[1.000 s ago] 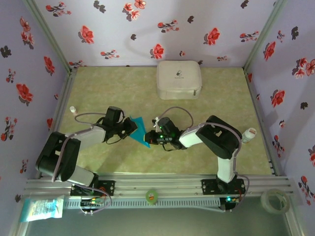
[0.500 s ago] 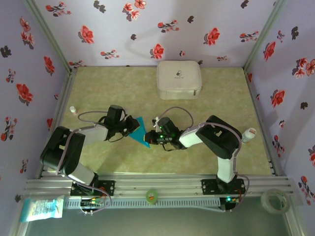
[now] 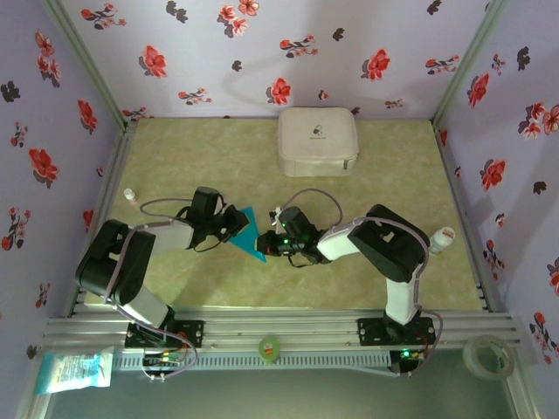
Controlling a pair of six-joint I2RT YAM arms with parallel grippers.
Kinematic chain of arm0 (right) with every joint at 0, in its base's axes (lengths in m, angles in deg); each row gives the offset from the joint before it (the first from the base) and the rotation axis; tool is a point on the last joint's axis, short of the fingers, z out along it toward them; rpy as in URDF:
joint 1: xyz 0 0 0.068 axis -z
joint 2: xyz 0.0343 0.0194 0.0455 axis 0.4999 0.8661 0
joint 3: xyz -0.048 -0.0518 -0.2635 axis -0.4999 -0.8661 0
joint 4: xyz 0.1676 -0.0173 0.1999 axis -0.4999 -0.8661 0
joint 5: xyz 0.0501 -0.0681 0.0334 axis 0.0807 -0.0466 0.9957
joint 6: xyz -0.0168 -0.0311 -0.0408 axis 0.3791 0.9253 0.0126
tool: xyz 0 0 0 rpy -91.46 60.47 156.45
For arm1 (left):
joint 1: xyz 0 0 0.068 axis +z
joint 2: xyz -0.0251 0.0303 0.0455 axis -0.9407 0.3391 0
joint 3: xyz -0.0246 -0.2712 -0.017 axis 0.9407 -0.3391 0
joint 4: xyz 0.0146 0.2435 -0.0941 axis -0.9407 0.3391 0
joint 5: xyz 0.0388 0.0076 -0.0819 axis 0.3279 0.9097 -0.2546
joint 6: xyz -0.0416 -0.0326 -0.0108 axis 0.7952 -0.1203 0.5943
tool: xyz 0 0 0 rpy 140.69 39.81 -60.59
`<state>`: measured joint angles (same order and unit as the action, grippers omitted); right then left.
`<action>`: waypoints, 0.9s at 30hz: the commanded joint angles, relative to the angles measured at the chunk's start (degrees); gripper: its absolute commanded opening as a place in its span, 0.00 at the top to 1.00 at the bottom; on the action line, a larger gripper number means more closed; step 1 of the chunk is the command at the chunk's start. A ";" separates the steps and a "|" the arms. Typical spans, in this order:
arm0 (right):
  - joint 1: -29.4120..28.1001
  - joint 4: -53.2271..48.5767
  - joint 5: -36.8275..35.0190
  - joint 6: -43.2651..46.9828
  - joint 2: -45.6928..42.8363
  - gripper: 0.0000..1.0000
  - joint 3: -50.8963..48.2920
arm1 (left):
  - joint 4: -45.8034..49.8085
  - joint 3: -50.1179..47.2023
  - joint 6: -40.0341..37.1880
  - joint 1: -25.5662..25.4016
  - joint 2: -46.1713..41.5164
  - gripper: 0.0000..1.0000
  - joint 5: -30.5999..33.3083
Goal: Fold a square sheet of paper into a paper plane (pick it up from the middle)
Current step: Fourth fold the wing at the center of the table.
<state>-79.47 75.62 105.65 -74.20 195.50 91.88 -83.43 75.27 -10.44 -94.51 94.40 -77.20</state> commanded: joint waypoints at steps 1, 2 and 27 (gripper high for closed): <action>0.61 -5.78 -0.68 1.11 1.18 0.97 0.16 | -2.44 -0.60 0.50 0.37 -1.85 0.90 -1.04; 0.67 -5.88 -0.71 1.13 1.21 0.97 0.28 | -2.42 -0.59 0.44 0.43 -1.56 0.90 -1.07; 1.12 -10.47 -1.13 1.90 1.48 0.96 1.41 | -0.85 1.60 -0.34 0.43 4.17 0.91 0.10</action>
<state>-79.14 71.55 106.31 -73.76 195.50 93.66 -85.64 75.47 -10.11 -94.51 97.64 -77.62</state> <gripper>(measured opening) 0.046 0.091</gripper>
